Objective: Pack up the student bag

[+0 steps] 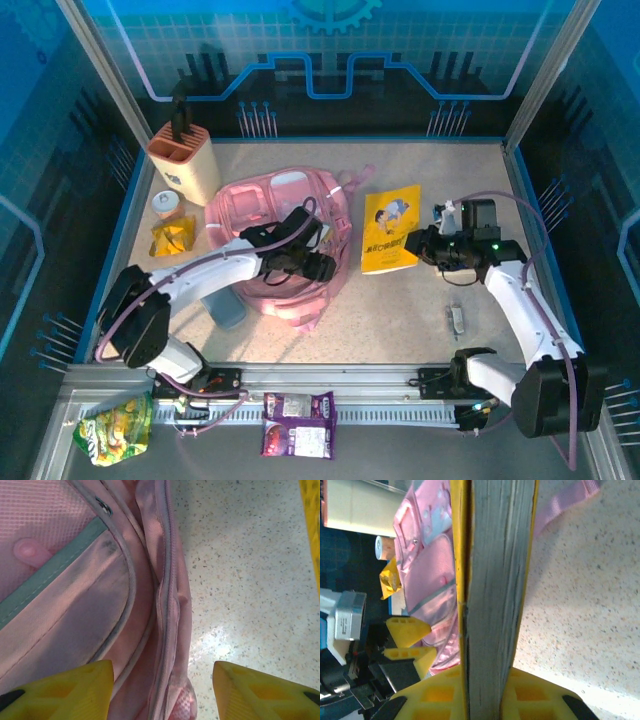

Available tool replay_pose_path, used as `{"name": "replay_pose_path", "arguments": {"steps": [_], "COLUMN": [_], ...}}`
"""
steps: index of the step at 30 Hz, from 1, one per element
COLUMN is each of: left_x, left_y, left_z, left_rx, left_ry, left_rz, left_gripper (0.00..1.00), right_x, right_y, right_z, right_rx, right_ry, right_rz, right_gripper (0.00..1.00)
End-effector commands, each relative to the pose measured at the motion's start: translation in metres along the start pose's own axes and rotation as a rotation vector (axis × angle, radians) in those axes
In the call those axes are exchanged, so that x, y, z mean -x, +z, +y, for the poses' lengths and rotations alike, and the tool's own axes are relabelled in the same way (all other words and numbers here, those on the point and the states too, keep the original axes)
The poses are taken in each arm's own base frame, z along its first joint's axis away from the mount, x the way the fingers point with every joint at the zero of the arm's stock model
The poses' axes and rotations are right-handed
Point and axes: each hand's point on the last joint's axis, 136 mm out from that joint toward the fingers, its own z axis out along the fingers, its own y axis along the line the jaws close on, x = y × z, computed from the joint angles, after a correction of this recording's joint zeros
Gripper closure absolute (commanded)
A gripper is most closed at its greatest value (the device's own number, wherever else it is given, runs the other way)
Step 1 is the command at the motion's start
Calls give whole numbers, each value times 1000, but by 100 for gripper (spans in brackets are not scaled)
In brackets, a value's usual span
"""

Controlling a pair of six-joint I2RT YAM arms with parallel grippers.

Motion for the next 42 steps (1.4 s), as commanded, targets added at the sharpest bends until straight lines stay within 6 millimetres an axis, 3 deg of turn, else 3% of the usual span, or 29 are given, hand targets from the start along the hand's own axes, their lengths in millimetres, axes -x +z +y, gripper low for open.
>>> {"name": "replay_pose_path", "arguments": {"steps": [1, 7, 12, 16, 17, 24, 28, 32, 39, 42], "left_x": [7, -2, -6, 0, 3, 31, 52, 76, 109, 120], "left_y": [3, 26, 34, 28, 24, -14, -52, -83, -116, -129], "left_z": [-1, -5, -1, 3, 4, 1, 9, -1, -4, -14], "left_rx": [48, 18, 60, 96, 104, 133, 222, 206, 254, 230], "left_ry": [63, 43, 62, 79, 82, 116, 123, 190, 248, 274], "left_rz": [-2, 29, 50, 38, 28, -101, -178, -288, -396, -438], "left_gripper": [48, 60, 83, 96, 100, 100, 100, 100, 100, 100], "right_x": [11, 4, -1, -5, -7, -21, -34, -46, -74, -82], "right_y": [-6, 0, 2, 3, 3, -4, -11, -16, 1, 15], "right_z": [15, 10, 6, 3, 3, 3, 5, 9, 20, 37], "right_rx": [65, 76, 78, 79, 82, 79, 77, 92, 139, 202], "right_ry": [-78, -67, -69, -61, -61, -65, -51, -38, -32, -31], "right_rz": [-59, -19, -10, -13, -11, 16, 49, 81, 176, 198], "right_gripper": [100, 100, 100, 100, 100, 100, 100, 100, 100, 100]}}
